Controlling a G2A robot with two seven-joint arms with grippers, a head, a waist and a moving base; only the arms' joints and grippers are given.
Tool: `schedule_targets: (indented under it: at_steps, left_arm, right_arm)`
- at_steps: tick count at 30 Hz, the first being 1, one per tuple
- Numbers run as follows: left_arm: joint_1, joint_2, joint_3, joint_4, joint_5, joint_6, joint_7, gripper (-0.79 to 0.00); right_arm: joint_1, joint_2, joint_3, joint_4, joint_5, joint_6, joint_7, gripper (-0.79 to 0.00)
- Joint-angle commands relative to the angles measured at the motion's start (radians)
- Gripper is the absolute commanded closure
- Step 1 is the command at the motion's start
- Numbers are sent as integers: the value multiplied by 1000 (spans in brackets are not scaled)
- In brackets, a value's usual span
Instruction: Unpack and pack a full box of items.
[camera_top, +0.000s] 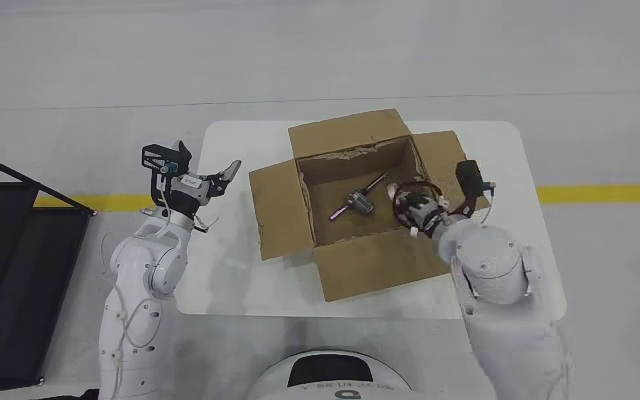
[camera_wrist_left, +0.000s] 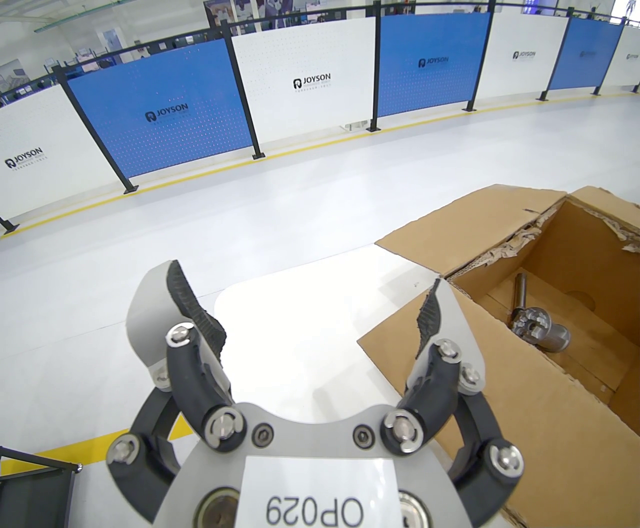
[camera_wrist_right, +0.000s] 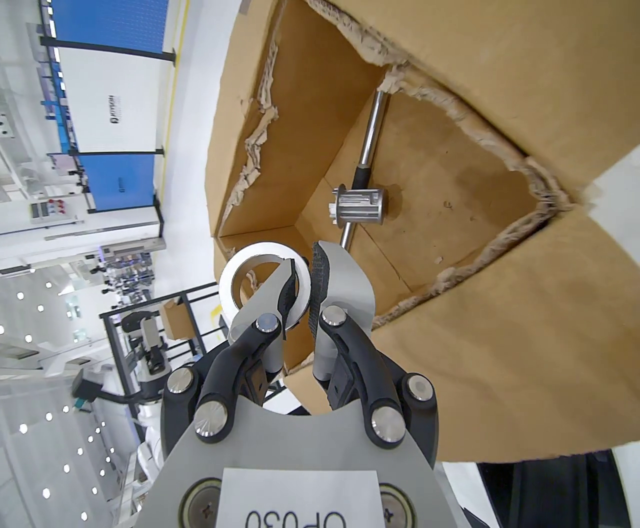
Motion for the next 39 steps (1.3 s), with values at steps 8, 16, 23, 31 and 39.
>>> schedule_targets:
  at_steps: [8, 16, 23, 31, 39]
  left_arm:
    - [0, 0, 0, 0, 0, 0, 0, -785]
    - [0, 0, 0, 0, 0, 0, 0, -785]
    - [0, 0, 0, 0, 0, 0, 0, -785]
    - [0, 0, 0, 0, 0, 0, 0, -785]
    - [0, 0, 0, 0, 0, 0, 0, -785]
  right_arm:
    - [218, -39, -152, 350, -21, 37, -84, 0]
    - [268, -81, -208, 504, -106, 37, -153, 0]
    - [274, -116, -176, 546, -145, 37, -168, -329]
    - [224, -140, -127, 442, -211, 37, -121, -616]
    - [47, -105, 41, 46, -155, -31, 138, -656]
